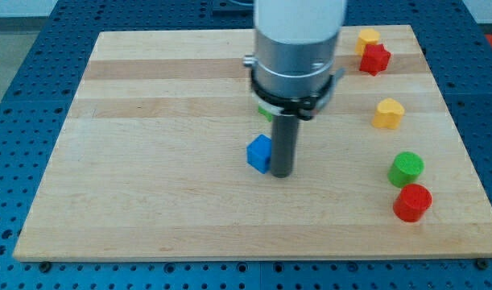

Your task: Slide the cube left to the green star

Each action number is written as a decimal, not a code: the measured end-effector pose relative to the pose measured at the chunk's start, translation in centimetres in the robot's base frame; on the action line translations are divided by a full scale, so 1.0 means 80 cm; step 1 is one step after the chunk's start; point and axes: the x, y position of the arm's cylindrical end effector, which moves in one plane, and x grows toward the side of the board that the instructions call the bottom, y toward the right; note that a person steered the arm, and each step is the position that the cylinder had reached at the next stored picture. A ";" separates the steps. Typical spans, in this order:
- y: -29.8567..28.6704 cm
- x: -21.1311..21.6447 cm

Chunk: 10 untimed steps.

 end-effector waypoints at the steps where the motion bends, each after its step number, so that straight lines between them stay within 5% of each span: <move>1: -0.057 -0.007; 2: -0.062 -0.044; 4: -0.054 0.008; 6: 0.000 -0.047; 10: -0.060 -0.067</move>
